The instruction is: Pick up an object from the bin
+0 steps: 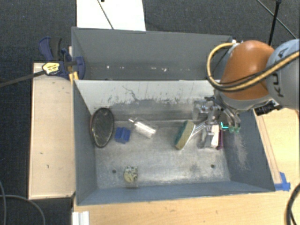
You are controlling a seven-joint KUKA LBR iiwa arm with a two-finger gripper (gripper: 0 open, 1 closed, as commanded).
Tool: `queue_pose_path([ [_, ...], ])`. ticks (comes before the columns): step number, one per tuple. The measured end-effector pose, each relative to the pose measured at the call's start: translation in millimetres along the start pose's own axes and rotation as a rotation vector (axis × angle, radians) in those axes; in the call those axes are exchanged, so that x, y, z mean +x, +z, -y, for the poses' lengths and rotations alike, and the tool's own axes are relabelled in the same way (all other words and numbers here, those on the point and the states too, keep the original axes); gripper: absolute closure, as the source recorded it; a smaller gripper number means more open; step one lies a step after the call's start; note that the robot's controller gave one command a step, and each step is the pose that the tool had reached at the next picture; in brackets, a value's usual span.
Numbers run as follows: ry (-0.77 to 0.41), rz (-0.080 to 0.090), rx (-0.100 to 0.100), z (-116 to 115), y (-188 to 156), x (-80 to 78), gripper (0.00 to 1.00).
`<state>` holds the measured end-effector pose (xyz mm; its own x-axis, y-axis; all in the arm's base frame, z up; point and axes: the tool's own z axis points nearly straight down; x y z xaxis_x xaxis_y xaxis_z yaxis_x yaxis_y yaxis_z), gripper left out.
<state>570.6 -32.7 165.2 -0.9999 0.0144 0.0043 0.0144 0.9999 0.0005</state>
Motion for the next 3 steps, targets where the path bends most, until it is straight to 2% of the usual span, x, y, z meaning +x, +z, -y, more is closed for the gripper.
queue_pose_path([
  [1,-0.323,0.003,0.0,-23.7,86.1,-20.7,0.0],
  [2,-0.322,0.006,0.0,-23.2,84.3,-21.7,1.0],
  [3,-0.341,0.014,0.002,-31.6,-54.9,-0.8,1.0],
])
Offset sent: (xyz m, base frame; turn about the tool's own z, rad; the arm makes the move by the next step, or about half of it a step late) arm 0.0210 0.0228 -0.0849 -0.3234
